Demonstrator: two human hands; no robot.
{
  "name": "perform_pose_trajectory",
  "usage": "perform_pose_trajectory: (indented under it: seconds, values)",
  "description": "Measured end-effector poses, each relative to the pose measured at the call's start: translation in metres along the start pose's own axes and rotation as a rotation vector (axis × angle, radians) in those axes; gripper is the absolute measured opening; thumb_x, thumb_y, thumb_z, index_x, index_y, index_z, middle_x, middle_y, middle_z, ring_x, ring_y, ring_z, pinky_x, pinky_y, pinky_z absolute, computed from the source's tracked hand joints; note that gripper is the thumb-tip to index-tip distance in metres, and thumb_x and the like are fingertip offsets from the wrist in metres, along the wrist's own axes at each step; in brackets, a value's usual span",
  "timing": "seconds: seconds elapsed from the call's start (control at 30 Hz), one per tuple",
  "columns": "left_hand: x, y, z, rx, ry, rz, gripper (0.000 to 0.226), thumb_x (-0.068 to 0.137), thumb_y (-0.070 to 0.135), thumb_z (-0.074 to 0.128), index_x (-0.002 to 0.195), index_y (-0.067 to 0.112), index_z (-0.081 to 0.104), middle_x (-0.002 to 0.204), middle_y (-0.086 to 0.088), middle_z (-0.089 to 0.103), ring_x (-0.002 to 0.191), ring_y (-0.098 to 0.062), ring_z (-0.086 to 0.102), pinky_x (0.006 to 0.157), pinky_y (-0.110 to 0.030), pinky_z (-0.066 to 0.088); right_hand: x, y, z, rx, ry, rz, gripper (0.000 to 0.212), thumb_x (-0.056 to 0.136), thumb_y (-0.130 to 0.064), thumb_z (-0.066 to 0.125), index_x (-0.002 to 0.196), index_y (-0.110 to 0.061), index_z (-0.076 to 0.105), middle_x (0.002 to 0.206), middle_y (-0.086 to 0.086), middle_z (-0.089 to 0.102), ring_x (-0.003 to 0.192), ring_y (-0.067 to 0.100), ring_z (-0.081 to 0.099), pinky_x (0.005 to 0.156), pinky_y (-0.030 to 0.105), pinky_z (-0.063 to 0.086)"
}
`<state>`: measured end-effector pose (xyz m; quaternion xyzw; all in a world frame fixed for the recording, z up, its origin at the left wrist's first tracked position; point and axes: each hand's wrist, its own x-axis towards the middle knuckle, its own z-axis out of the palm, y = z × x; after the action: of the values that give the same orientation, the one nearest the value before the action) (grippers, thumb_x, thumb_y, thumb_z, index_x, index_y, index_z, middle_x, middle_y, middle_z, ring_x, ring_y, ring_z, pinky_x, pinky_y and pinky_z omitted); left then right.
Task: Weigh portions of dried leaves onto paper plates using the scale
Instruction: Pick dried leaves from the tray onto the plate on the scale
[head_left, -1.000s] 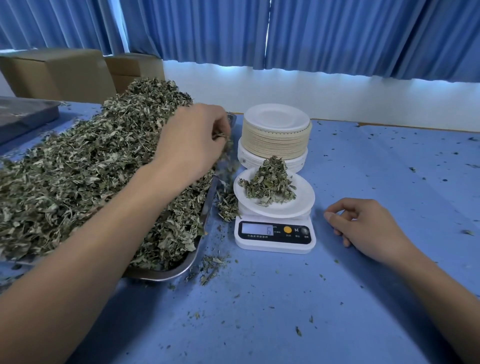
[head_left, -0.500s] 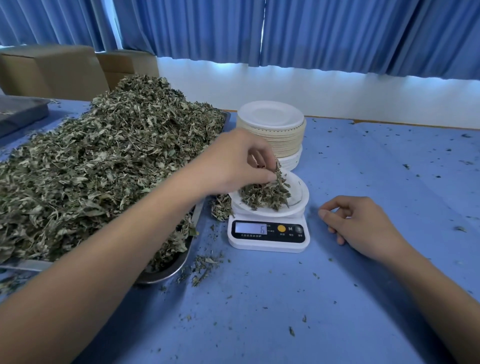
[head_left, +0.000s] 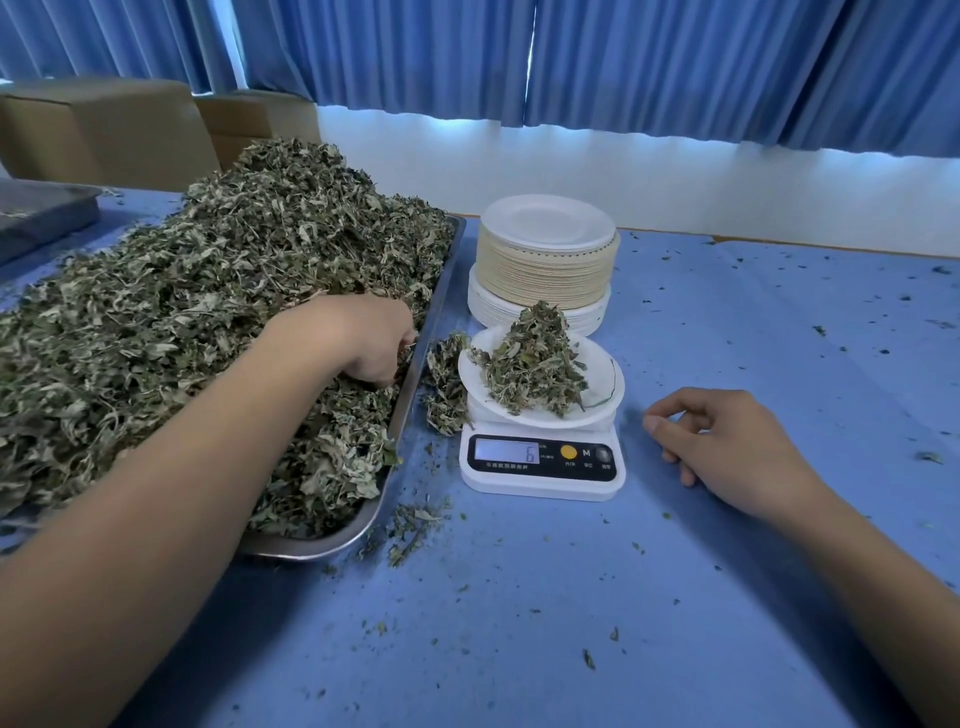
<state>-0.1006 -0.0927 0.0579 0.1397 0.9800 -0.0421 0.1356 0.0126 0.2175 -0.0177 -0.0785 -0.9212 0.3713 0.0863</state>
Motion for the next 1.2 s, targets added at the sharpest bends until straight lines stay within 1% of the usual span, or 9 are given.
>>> perform_pose_trajectory:
  seconds: [0.1,0.17,0.27,0.4,0.53,0.7,0.93,1.07,1.2]
  values:
    - [0.002,0.001,0.002,0.025,-0.008,0.022,0.048,0.091,0.002,0.057,0.139,0.007,0.055,0.109,-0.005,0.065,0.094,-0.028,0.057,0.069,-0.023,0.041,0.0,0.0,0.0,0.005,-0.001,0.0,0.014,0.094,-0.024,0.068,0.081,-0.023,0.072,0.059,-0.002,0.068,0.042,0.01,0.059,0.041,0.01,0.038]
    - [0.004,-0.001,0.002,0.049,-0.01,0.046,0.032,0.09,0.0,0.056,0.121,0.004,0.062,0.083,0.002,0.057,0.083,-0.025,0.055,0.059,-0.025,0.039,0.0,0.0,0.0,0.008,-0.001,0.0,0.013,0.094,-0.024,0.068,0.082,-0.024,0.072,0.059,-0.001,0.068,0.042,0.01,0.059,0.041,0.01,0.038]
    - [0.005,-0.004,0.003,0.051,0.023,0.056,0.009,0.088,-0.003,0.054,0.088,0.006,0.052,0.07,0.003,0.047,0.074,-0.025,0.05,0.053,-0.025,0.035,0.0,0.0,0.0,0.012,0.0,0.005,0.014,0.094,-0.024,0.068,0.081,-0.024,0.072,0.059,-0.001,0.068,0.042,0.01,0.058,0.041,0.01,0.038]
    - [0.003,-0.007,0.0,-0.034,0.058,0.042,0.035,0.083,-0.001,0.063,0.062,0.016,0.04,0.061,0.002,0.039,0.06,-0.022,0.036,0.054,-0.028,0.032,0.0,0.0,0.0,0.017,0.002,0.007,0.014,0.094,-0.023,0.068,0.081,-0.023,0.073,0.058,-0.001,0.068,0.042,0.01,0.058,0.041,0.009,0.037]
    - [0.0,-0.01,-0.007,-0.126,0.25,-0.055,0.014,0.085,0.005,0.072,0.08,0.017,0.066,0.081,0.001,0.064,0.072,-0.019,0.059,0.063,-0.034,0.046,0.0,0.0,0.0,0.016,-0.001,0.008,0.014,0.094,-0.024,0.069,0.081,-0.024,0.073,0.059,-0.001,0.068,0.042,0.01,0.058,0.041,0.01,0.038]
    - [0.001,-0.011,-0.011,-0.241,0.382,-0.093,0.022,0.084,-0.004,0.069,0.083,0.017,0.068,0.092,-0.005,0.066,0.079,-0.027,0.065,0.075,-0.041,0.057,0.001,0.0,0.0,0.01,-0.001,0.007,0.014,0.095,-0.024,0.068,0.081,-0.024,0.073,0.058,-0.002,0.068,0.043,0.01,0.058,0.04,0.01,0.037]
    - [0.0,-0.012,-0.014,-0.249,0.638,-0.106,0.03,0.08,-0.009,0.065,0.094,0.016,0.072,0.099,-0.01,0.068,0.083,-0.035,0.064,0.077,-0.043,0.056,0.0,0.0,0.0,0.017,-0.006,0.006,0.014,0.095,-0.024,0.068,0.081,-0.023,0.073,0.058,-0.002,0.068,0.043,0.01,0.059,0.04,0.009,0.036]
    - [-0.001,-0.014,-0.016,-0.246,0.636,-0.124,0.027,0.078,-0.01,0.063,0.078,0.017,0.066,0.097,-0.011,0.065,0.082,-0.036,0.061,0.071,-0.04,0.049,0.0,0.0,0.0,0.026,-0.006,0.008,0.014,0.095,-0.023,0.068,0.082,-0.023,0.073,0.059,-0.001,0.068,0.043,0.01,0.058,0.041,0.009,0.038]
    - [-0.006,-0.013,-0.019,-0.306,0.738,-0.117,0.026,0.081,-0.008,0.066,0.094,0.013,0.075,0.094,-0.012,0.07,0.086,-0.036,0.064,0.075,-0.038,0.05,0.001,0.0,0.0,0.021,-0.007,0.009,0.014,0.095,-0.025,0.068,0.082,-0.024,0.072,0.059,-0.002,0.068,0.044,0.011,0.059,0.042,0.009,0.038]
